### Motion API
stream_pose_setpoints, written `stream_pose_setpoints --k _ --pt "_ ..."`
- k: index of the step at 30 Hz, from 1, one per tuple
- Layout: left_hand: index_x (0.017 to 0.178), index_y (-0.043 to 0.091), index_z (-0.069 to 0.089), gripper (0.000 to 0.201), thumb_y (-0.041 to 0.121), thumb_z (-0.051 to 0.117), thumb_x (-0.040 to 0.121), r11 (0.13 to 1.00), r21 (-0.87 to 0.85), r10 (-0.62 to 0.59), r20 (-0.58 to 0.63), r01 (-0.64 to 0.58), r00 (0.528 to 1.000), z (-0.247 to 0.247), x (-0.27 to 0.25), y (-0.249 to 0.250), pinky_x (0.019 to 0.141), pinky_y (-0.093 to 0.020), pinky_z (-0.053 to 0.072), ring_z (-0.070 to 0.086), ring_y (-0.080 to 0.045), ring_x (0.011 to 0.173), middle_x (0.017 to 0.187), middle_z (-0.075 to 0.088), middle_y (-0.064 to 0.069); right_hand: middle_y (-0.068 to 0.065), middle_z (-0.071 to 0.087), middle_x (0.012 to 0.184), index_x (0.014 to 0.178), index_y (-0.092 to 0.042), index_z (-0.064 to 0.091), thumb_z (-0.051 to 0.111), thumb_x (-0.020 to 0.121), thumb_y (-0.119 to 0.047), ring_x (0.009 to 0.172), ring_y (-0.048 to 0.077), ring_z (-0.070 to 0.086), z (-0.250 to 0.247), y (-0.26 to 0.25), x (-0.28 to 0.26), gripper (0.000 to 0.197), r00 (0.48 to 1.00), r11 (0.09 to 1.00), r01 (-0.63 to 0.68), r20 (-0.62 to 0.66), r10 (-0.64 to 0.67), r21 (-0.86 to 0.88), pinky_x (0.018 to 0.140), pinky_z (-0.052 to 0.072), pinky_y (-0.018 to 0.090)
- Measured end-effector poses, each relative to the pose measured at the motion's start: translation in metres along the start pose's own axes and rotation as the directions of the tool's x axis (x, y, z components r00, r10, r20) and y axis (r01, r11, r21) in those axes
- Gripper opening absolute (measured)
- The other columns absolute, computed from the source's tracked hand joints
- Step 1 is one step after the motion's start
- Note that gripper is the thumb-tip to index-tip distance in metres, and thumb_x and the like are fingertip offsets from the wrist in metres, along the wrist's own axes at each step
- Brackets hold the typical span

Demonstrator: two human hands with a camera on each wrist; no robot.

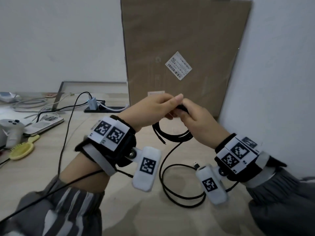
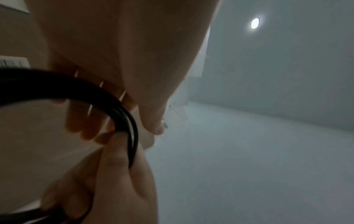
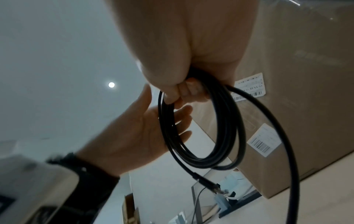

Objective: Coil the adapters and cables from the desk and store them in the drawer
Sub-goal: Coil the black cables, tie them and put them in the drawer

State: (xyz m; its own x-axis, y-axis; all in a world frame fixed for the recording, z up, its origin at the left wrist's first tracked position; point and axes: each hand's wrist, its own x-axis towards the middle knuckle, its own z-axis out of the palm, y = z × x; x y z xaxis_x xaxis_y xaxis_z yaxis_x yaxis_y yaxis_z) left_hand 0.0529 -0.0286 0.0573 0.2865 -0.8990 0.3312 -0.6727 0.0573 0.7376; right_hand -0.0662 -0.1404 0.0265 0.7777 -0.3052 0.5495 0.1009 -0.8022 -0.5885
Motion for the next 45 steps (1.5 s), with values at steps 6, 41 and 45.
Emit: stream_pose_setpoints --k 6,41,45 --pt "0.062 0.012 0.061 0.059 0.054 0.037 0.096 0.956 0.292 -0.037 0.006 0.034 0.999 0.019 -0.015 0.015 0.056 -0.026 0.036 0.046 -0.017 0.054 0.058 0.049 -0.006 -0.011 0.059 0.081 0.095 -0.014 0.053 0.048 0.098 -0.019 0.065 -0.017 0.051 -0.013 -0.030 -0.027 0.007 0.989 0.976 -0.071 0.115 0.097 -0.206 0.062 0.035 0.002" --pt "0.059 0.017 0.042 0.051 0.056 0.048 0.092 0.936 -0.342 -0.182 -0.279 0.080 0.943 0.052 -0.099 0.095 0.057 -0.032 0.032 0.030 -0.014 0.040 0.048 0.034 0.005 -0.003 0.057 0.071 0.094 -0.018 0.047 0.042 0.099 -0.025 0.079 0.020 0.065 -0.049 -0.104 -0.124 0.010 0.941 0.931 -0.325 -0.041 0.336 0.165 0.086 0.047 0.042" --pt "0.064 0.018 0.039 0.047 0.052 0.046 0.095 0.819 -0.543 -0.254 -0.052 0.186 0.966 0.061 -0.105 0.104 0.057 -0.028 0.034 0.032 -0.013 0.044 0.055 0.032 0.002 0.000 0.049 0.066 0.093 -0.013 0.043 0.037 0.100 -0.017 0.068 0.021 0.051 -0.060 -0.109 -0.132 0.010 0.938 0.942 -0.334 -0.087 0.337 0.048 0.074 0.044 0.040"
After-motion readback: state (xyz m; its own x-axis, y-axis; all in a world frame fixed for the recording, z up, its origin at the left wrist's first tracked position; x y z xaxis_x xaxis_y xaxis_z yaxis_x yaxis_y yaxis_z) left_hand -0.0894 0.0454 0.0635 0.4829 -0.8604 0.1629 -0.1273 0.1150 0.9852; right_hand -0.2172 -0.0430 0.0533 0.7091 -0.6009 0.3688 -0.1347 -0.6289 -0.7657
